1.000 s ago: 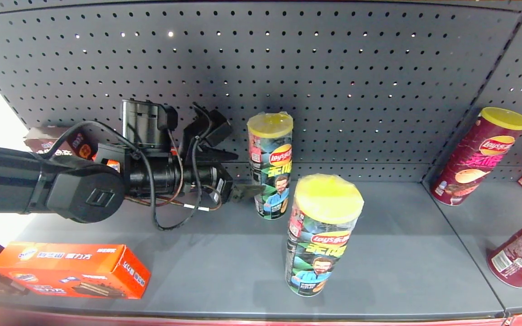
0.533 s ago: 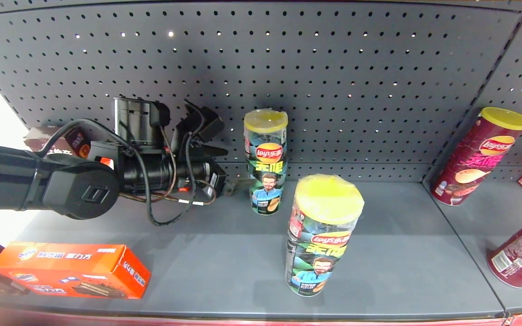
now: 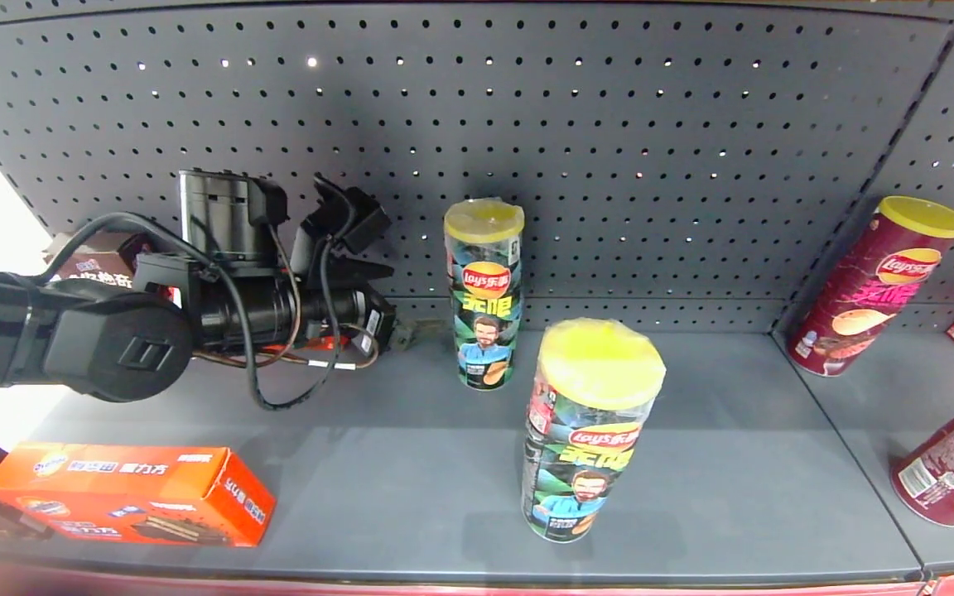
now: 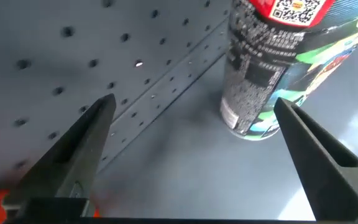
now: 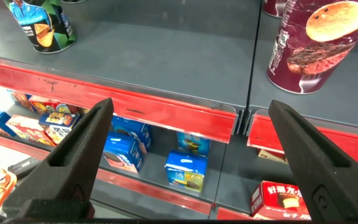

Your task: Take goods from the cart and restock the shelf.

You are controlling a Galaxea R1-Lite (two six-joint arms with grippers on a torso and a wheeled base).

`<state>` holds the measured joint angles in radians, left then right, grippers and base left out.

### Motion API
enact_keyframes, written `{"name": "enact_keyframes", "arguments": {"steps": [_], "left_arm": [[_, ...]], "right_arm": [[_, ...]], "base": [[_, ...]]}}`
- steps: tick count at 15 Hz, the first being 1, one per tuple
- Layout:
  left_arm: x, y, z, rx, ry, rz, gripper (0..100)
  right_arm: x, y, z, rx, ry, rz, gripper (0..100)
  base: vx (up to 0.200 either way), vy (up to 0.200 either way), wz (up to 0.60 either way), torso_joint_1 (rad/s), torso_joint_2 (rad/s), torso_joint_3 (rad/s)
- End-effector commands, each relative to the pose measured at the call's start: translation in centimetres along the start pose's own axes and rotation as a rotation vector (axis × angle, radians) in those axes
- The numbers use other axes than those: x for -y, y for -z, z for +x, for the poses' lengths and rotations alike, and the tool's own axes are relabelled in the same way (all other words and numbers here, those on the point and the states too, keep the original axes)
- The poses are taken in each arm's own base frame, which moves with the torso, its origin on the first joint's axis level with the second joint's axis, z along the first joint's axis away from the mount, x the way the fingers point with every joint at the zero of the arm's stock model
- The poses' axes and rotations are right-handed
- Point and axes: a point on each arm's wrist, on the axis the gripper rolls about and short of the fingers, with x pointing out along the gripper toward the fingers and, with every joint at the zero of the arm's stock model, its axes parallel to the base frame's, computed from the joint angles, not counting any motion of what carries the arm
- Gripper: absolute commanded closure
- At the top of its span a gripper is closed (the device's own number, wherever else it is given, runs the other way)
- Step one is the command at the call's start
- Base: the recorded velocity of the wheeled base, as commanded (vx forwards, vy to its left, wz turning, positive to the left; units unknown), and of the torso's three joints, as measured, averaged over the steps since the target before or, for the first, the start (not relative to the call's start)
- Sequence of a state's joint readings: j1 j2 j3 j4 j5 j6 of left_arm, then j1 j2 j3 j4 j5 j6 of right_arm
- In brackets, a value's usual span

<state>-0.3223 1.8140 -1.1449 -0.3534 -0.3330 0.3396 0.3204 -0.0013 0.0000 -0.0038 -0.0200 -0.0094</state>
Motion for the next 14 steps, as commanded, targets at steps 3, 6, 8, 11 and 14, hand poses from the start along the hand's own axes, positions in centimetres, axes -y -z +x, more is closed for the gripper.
{"name": "enact_keyframes", "arguments": {"steps": [3,6,8,11,14], "left_arm": [[1.5,-1.4,-2.1,0.015,-0.09,0.027,0],[2.7,-2.0,-1.8,0.025,-0.14,0.045,0],[3.0,-1.8,-1.3,-0.007,-0.234,0.063,0],[3.8,-0.8,0.0,-0.071,-0.352,0.103,0],[3.9,0.6,1.5,-0.122,-0.38,0.101,0]], "right_arm": [[0.0,0.0,0.0,-0.001,0.0,-0.001,0],[0.0,0.0,0.0,0.001,0.0,0.0,0],[0.0,0.0,0.0,-0.001,0.0,-0.001,0],[0.0,0.0,0.0,-0.001,0.0,-0.001,0],[0.0,0.0,0.0,-0.001,0.0,-0.001,0]], "base": [[0.0,0.0,0.0,0.0,0.0,0.0],[0.0,0.0,0.0,0.0,0.0,0.0],[0.0,0.0,0.0,0.0,0.0,0.0],[0.0,0.0,0.0,0.0,0.0,0.0],[0.0,0.0,0.0,0.0,0.0,0.0]]}}
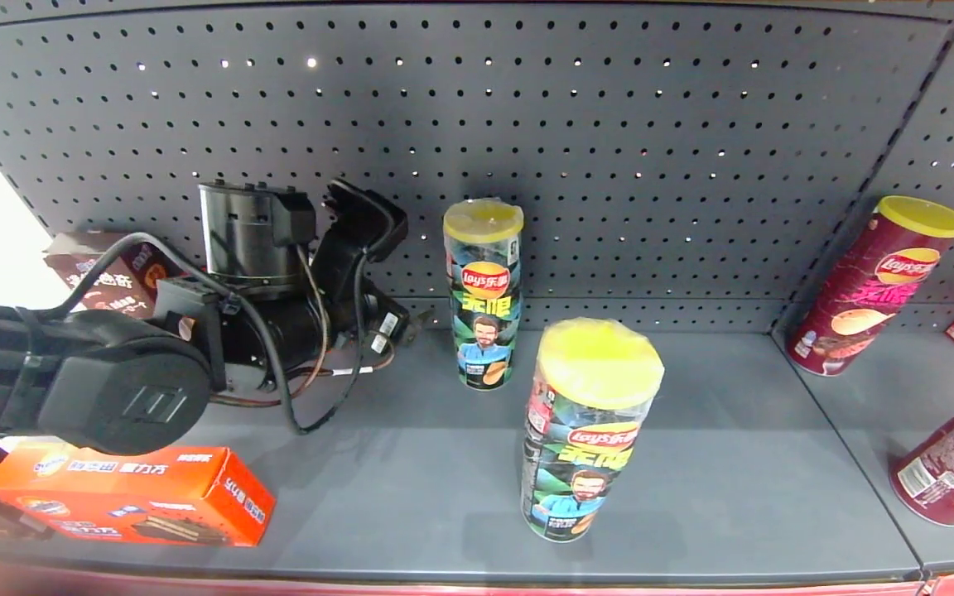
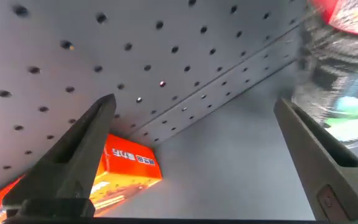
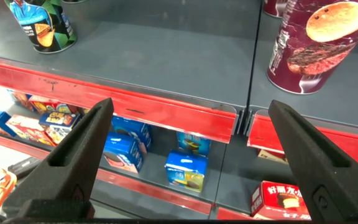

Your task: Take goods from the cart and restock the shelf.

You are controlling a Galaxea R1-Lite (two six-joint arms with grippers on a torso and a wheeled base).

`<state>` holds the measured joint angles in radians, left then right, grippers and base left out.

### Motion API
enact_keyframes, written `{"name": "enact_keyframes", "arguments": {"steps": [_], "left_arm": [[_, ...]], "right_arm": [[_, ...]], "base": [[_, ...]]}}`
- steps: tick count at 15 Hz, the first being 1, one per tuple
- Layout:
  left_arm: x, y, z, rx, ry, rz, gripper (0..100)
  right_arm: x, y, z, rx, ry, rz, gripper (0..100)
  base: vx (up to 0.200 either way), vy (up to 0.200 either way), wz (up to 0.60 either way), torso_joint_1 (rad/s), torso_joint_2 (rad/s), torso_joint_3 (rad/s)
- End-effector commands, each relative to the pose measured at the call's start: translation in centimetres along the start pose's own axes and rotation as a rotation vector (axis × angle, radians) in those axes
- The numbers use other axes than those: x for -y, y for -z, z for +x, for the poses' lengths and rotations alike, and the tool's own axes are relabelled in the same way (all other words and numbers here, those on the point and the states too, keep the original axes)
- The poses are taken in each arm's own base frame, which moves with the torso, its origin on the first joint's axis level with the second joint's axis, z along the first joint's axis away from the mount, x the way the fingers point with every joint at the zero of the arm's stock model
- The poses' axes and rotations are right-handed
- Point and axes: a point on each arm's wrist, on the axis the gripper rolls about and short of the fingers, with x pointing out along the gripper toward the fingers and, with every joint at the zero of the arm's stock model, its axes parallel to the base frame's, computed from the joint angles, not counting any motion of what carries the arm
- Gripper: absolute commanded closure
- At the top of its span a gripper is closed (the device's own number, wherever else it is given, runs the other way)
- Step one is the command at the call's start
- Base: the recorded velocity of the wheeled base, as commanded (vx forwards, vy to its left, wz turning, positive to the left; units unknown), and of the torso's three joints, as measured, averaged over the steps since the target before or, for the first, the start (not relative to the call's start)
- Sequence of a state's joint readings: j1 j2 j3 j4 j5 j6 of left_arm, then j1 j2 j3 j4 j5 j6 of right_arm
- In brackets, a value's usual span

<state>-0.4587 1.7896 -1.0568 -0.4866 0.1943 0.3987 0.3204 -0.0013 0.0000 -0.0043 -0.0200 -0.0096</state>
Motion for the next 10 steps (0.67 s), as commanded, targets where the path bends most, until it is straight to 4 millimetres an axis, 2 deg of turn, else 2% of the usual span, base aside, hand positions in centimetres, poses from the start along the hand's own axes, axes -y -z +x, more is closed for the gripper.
{"name": "enact_keyframes", "arguments": {"steps": [1,3,5,6,10], "left_arm": [[1.0,1.2,1.4,-0.047,0.019,0.007,0],[2.0,1.4,1.8,-0.048,0.035,0.008,0],[2.1,1.3,1.9,-0.044,0.036,0.007,0],[3.0,1.3,2.4,-0.047,0.056,-0.004,0],[4.2,0.3,3.0,-0.016,0.081,-0.014,0]], "right_arm": [[0.0,0.0,0.0,-0.001,0.0,-0.001,0],[0.0,0.0,0.0,-0.001,0.0,0.0,0],[0.0,0.0,0.0,-0.001,0.0,0.0,0],[0.0,0.0,0.0,-0.001,0.0,0.0,0],[0.0,0.0,0.0,-0.001,0.0,-0.001,0]], "base": [[0.0,0.0,0.0,0.0,0.0,0.0],[0.0,0.0,0.0,0.0,0.0,0.0],[0.0,0.0,0.0,0.0,0.0,0.0],[0.0,0.0,0.0,0.0,0.0,0.0],[0.0,0.0,0.0,0.0,0.0,0.0]]}}
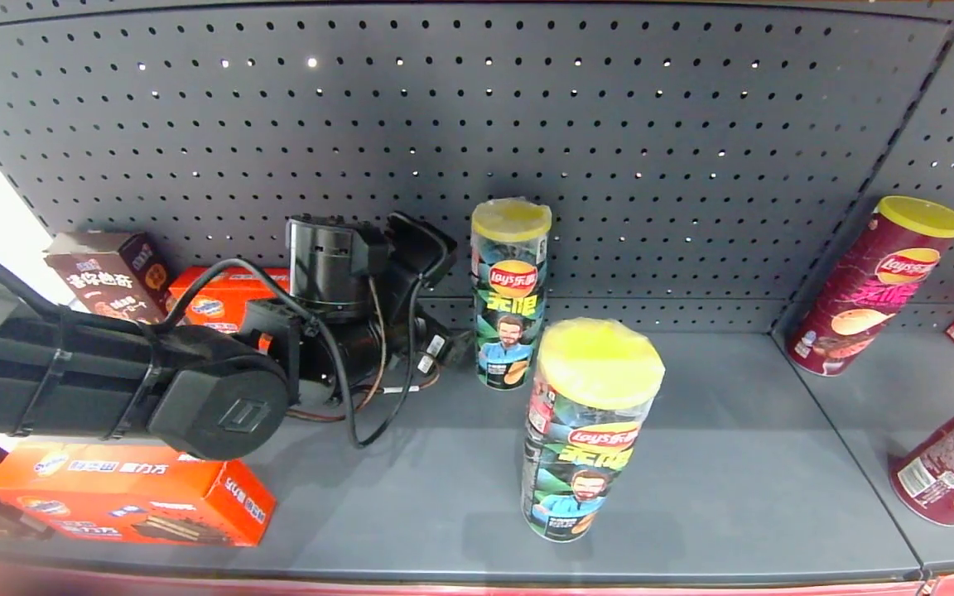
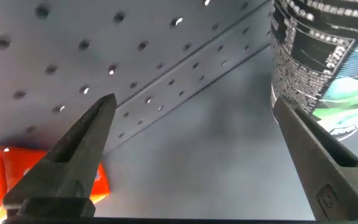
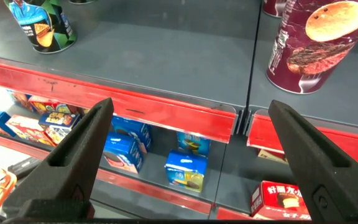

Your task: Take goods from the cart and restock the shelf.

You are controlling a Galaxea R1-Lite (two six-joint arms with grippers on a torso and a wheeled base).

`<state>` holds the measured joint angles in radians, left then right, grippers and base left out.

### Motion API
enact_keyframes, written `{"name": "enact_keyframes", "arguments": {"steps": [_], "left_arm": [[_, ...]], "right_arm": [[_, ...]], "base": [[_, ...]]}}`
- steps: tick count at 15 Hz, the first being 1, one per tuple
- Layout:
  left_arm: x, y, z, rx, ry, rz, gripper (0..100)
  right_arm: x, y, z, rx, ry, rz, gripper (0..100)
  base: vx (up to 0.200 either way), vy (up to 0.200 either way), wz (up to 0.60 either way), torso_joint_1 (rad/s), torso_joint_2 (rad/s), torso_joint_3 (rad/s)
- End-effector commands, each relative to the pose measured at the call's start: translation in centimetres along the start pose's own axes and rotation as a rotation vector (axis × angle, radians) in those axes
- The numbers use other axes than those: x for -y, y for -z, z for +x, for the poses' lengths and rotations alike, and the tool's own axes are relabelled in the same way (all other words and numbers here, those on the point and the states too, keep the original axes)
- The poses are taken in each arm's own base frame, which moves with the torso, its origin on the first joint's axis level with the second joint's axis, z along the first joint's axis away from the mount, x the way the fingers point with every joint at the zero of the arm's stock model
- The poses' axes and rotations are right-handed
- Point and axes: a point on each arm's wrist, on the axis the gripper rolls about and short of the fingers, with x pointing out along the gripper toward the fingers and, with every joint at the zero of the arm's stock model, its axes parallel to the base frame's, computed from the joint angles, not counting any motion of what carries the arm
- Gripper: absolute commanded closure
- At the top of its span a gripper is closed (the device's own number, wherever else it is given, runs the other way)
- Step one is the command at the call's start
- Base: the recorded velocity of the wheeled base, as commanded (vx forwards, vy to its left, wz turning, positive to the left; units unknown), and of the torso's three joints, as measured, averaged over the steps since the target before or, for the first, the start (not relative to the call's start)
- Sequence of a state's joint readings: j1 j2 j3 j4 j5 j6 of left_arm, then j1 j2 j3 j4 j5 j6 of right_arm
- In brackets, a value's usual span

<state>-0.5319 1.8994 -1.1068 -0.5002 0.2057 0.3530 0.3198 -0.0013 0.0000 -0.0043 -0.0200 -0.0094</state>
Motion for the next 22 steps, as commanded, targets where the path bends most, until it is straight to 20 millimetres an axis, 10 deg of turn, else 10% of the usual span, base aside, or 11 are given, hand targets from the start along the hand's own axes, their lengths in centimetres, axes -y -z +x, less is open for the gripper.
{"name": "enact_keyframes", "arguments": {"steps": [1,13,22], "left_arm": [[0.6,-0.2,0.6,0.004,0.012,0.004,0],[1.3,-0.7,0.8,0.02,0.026,-0.022,0],[-3.6,-6.2,-8.6,0.245,-0.075,-0.087,0]], "right_arm": [[0.0,0.0,0.0,-0.001,-0.001,0.0,0],[0.0,0.0,0.0,-0.001,-0.001,0.0,0],[0.0,0.0,0.0,-0.001,-0.001,0.0,0]], "base": [[0.0,0.0,0.0,0.0,0.0,0.0],[0.0,0.0,0.0,0.0,0.0,0.0],[0.0,0.0,0.0,0.0,0.0,0.0]]}}
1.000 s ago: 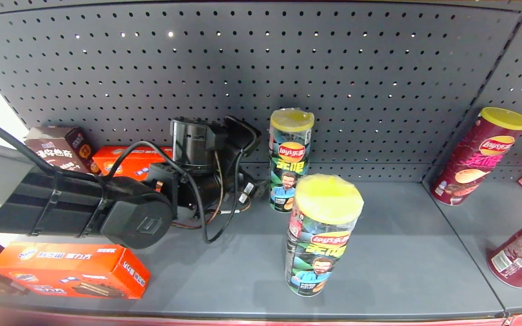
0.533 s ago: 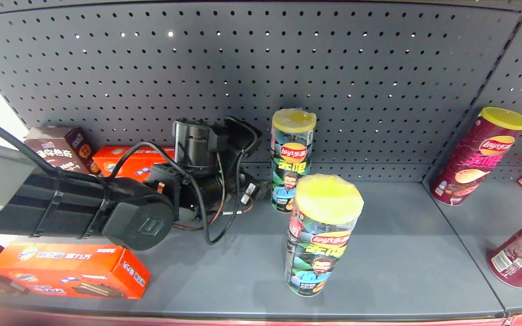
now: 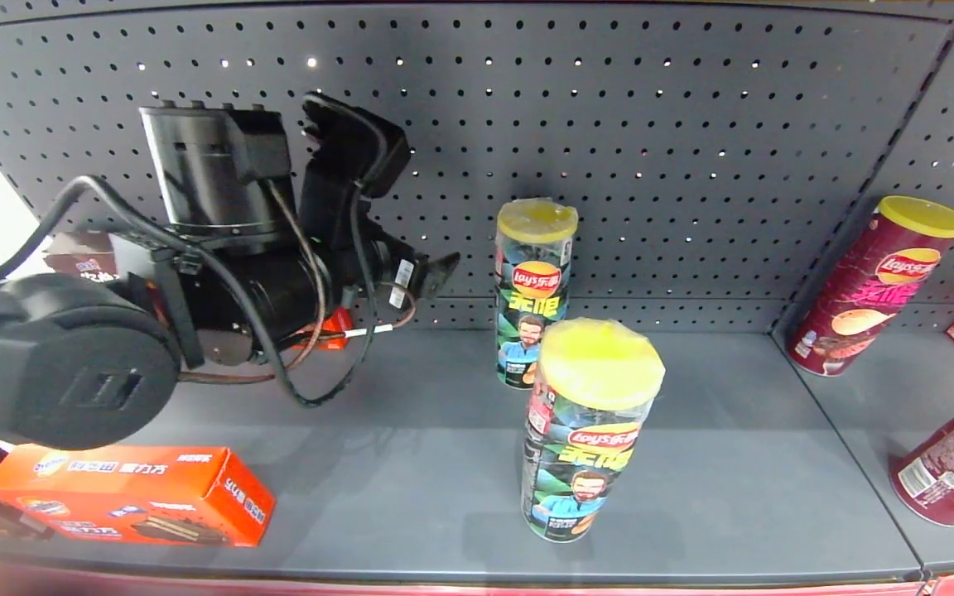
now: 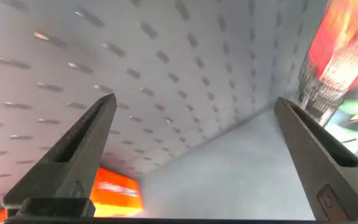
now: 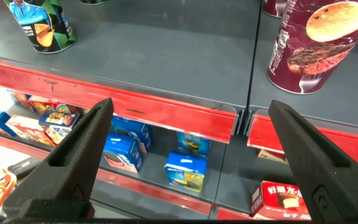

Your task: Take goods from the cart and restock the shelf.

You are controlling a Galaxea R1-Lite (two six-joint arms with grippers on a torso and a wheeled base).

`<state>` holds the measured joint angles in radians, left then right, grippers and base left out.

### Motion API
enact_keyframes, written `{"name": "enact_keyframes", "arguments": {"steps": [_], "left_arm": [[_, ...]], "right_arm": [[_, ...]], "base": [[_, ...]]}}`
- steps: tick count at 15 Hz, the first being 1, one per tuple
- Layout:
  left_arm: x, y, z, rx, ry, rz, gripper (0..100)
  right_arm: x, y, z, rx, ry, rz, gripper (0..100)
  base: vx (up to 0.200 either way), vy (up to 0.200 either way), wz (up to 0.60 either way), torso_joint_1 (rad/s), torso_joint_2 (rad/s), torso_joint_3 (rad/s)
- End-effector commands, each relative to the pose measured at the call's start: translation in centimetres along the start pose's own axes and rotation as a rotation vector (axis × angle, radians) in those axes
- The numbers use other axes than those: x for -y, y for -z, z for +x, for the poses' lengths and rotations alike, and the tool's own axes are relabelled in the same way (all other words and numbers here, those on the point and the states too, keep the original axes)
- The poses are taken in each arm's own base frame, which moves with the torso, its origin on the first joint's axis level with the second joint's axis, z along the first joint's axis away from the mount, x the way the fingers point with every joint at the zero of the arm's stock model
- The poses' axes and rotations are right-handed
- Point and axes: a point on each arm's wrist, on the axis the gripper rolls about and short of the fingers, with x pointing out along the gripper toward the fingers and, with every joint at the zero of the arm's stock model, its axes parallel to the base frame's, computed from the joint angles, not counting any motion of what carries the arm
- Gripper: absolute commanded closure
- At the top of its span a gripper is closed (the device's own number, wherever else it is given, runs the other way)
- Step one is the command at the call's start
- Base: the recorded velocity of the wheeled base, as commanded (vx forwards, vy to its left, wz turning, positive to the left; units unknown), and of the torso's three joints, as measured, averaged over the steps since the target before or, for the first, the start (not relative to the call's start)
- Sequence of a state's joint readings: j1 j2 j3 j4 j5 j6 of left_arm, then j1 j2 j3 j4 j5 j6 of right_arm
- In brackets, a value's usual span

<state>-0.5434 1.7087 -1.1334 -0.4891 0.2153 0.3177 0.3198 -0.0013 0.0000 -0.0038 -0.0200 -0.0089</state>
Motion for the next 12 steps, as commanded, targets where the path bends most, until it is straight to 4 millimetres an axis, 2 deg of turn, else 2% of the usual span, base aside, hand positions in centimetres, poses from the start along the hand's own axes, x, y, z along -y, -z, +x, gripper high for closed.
{"name": "enact_keyframes", "arguments": {"steps": [1,5,8,9,10,11,12], "left_arm": [[-0.7,-1.4,-3.1,0.06,-0.007,-0.012,0],[-1.5,0.5,-6.3,0.031,-0.023,-0.015,0],[-2.0,1.5,-7.1,0.035,-0.046,-0.029,0],[-2.3,1.6,-7.1,0.036,-0.055,-0.031,0],[-2.4,1.5,-7.1,0.039,-0.059,-0.033,0],[-2.5,1.5,-7.1,0.043,-0.065,-0.035,0],[-2.5,1.5,-6.9,0.052,-0.066,-0.035,0]], "right_arm": [[0.0,0.0,0.0,0.0,-0.001,0.0,0],[0.1,0.0,0.0,0.0,-0.07,0.002,0],[0.1,-0.4,-0.1,0.018,-0.08,-0.011,0],[0.2,-6.8,-0.2,0.075,-0.073,0.011,0],[0.1,-10.9,1.3,0.029,-0.095,0.034,0],[0.0,-12.5,2.2,0.008,-0.125,0.028,0],[-0.3,-13.9,3.9,-0.045,-0.177,-0.018,0]], "base": [[0.0,0.0,0.0,0.0,0.0,0.0],[0.0,0.0,0.0,0.0,0.0,0.0],[0.0,0.0,0.0,0.0,0.0,0.0],[0.0,0.0,0.0,0.0,0.0,0.0],[0.0,0.0,0.0,0.0,0.0,0.0],[0.0,0.0,0.0,0.0,0.0,0.0],[0.0,0.0,0.0,0.0,0.0,0.0]]}}
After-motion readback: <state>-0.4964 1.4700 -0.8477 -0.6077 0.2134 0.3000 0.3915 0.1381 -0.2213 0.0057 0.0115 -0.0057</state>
